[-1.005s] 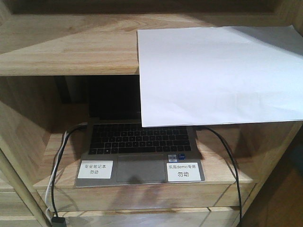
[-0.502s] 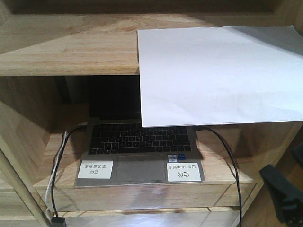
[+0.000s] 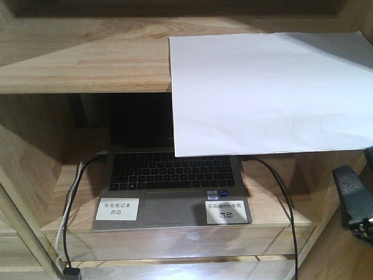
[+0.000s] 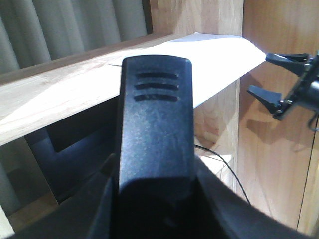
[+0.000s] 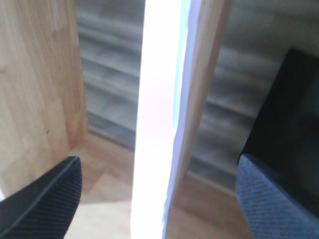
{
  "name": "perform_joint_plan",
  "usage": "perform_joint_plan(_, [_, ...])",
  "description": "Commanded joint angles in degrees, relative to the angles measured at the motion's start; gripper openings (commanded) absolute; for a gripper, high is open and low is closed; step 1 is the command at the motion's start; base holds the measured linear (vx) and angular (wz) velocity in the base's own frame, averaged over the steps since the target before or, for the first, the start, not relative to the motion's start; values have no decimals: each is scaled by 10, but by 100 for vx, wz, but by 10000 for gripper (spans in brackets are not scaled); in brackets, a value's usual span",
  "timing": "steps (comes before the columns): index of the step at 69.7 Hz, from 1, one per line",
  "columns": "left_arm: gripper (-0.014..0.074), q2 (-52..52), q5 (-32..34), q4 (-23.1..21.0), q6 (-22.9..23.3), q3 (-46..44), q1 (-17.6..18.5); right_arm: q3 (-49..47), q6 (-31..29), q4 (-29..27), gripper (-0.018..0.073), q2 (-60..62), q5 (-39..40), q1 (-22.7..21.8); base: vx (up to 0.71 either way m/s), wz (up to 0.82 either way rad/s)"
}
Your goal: Grab stapler and paper to desk for stapling
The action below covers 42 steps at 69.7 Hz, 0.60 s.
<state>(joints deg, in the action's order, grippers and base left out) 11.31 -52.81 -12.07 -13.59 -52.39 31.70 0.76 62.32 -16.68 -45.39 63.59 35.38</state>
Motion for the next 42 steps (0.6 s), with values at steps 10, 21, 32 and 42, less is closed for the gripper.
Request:
perform_joint_plan(10, [-6, 12, 67, -10, 1, -14, 3, -29, 22, 17, 594, -94, 135, -1, 0, 0])
perform_joint_plan(21, [-6, 12, 67, -10, 1, -14, 3, -60, 18, 28, 594, -115, 135, -1, 0, 0])
perform_joint_plan(32, [-6, 12, 67, -10, 1, -14, 3, -88, -11, 23, 594, -117, 135, -1, 0, 0])
perform_joint_plan(42, [-6, 12, 67, -10, 1, -14, 3, -103, -26, 12, 594, -133, 134, -1, 0, 0])
